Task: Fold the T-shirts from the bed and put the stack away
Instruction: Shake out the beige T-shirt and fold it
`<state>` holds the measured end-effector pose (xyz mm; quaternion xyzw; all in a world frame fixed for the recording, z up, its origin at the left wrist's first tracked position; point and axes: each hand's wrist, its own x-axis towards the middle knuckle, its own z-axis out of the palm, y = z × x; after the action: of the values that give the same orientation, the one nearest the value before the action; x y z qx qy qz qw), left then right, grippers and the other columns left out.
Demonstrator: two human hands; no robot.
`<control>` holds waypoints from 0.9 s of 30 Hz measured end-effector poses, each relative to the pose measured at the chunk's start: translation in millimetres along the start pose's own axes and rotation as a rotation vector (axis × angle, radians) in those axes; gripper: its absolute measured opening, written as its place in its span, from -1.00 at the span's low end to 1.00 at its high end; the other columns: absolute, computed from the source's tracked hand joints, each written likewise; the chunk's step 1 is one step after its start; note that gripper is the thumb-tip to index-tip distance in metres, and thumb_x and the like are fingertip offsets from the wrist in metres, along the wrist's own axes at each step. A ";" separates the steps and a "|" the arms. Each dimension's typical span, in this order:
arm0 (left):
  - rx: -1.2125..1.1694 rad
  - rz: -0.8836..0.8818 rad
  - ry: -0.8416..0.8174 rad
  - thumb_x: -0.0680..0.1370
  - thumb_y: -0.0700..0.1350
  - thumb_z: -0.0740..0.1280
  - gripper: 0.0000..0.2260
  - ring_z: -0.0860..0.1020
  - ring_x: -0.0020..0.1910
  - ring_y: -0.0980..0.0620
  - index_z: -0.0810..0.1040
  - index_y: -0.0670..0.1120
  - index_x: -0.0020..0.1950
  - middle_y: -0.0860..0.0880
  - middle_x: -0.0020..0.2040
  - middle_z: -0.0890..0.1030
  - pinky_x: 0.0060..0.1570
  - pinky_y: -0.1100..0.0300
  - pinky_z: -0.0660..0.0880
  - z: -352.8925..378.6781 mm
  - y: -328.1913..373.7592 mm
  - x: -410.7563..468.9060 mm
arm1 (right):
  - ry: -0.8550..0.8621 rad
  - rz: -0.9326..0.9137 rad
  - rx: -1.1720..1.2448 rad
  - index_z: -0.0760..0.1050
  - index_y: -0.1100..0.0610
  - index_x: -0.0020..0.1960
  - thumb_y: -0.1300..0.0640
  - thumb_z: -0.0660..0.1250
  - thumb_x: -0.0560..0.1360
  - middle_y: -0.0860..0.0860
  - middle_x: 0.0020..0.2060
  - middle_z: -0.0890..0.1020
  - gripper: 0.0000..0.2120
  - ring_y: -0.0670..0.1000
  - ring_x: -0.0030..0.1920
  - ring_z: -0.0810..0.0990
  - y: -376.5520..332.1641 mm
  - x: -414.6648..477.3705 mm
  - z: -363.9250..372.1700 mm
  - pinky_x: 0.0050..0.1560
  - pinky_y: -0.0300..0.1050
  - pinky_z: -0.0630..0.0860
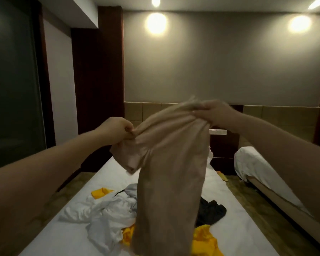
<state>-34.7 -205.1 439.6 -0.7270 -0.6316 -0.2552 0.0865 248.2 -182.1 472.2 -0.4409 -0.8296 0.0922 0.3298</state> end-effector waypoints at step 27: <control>-0.682 -0.276 -0.440 0.52 -0.17 0.34 -0.95 0.63 -0.29 0.05 0.52 -0.14 -0.10 -0.15 -0.16 0.63 -0.31 0.28 0.58 108.4 -46.9 42.0 | -0.090 0.293 0.015 0.56 0.12 0.10 0.00 0.36 0.49 0.03 -0.08 0.59 -0.74 0.05 0.01 0.56 116.1 42.2 64.5 -0.09 -0.18 0.44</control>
<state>-48.4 -111.1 357.9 -0.6597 -0.6060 -0.2974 -0.3304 268.9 -70.8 390.9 -0.5504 -0.7696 0.1651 0.2785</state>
